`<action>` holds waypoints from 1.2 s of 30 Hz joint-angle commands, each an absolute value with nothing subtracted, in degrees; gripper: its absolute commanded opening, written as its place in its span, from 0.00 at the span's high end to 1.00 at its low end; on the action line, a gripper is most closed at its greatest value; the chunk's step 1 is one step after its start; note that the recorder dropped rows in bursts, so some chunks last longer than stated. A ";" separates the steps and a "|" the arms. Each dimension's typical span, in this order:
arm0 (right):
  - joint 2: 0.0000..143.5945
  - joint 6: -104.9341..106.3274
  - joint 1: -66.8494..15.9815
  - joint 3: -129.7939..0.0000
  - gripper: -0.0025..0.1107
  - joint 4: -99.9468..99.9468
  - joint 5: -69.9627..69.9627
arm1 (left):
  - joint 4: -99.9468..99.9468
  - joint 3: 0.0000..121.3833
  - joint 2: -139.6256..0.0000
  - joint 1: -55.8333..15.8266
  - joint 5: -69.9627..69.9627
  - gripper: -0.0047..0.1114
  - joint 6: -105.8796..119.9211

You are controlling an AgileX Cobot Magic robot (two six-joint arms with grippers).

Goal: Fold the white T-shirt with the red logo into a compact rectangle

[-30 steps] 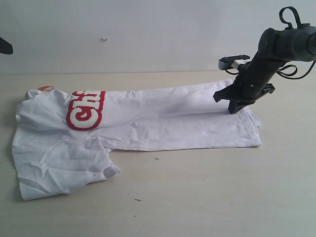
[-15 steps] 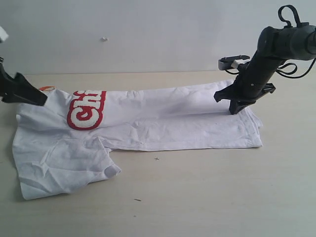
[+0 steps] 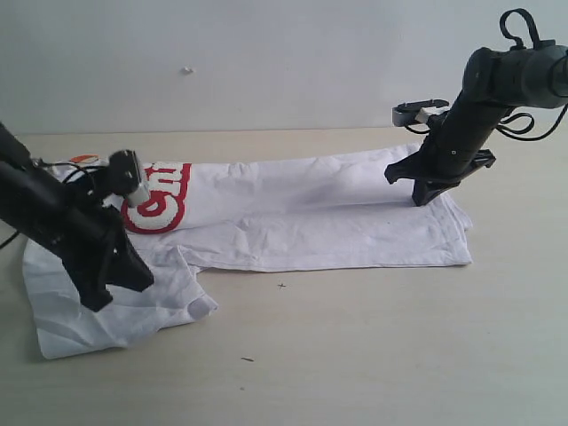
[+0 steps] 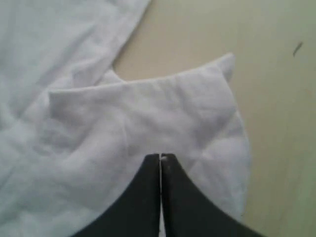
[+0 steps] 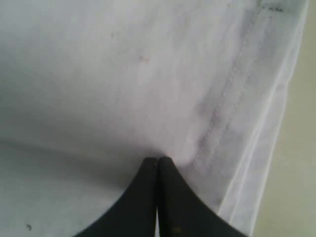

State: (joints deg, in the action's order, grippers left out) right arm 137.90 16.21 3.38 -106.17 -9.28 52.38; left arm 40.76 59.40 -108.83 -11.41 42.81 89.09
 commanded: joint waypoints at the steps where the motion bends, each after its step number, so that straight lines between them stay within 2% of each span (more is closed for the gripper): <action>1: 139.33 16.26 3.67 -105.77 0.98 -8.31 55.26 | 37.73 57.51 -110.60 -12.93 33.41 0.96 87.77; 4: 139.33 16.37 3.67 -105.77 0.98 -8.41 55.26 | 35.65 57.14 -112.36 -12.93 32.56 0.96 84.66; 13: 139.33 16.37 3.67 -105.77 0.98 -8.94 54.50 | 22.91 57.16 -112.91 -13.79 55.33 0.96 80.40; 19: 139.33 16.37 3.67 -105.77 0.98 -9.15 55.75 | 24.78 57.16 -106.91 -13.58 51.93 0.96 80.40; 21: 139.33 16.37 3.67 -105.77 0.98 -9.27 55.72 | 30.05 57.16 -104.14 -12.77 47.17 0.96 80.90; 24: 139.33 16.37 3.67 -105.77 0.98 -9.27 55.72 | 32.02 56.75 -101.37 -9.72 25.81 0.86 70.02; 26: 139.33 16.37 3.67 -105.77 0.98 -9.27 55.72 | 32.02 55.95 -103.48 -7.44 17.10 0.84 63.39; 30: 139.33 16.37 3.67 -105.77 0.98 -9.30 55.14 | 31.94 56.90 -110.84 -6.18 13.07 0.96 66.59; 36: 139.33 16.48 3.67 -105.77 0.98 -9.19 55.02 | 32.43 58.98 -118.19 -6.18 -3.97 0.96 62.78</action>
State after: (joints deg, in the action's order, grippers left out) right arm 137.90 16.11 3.38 -106.17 -10.20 52.98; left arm 31.56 57.71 -115.93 -6.27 4.74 65.38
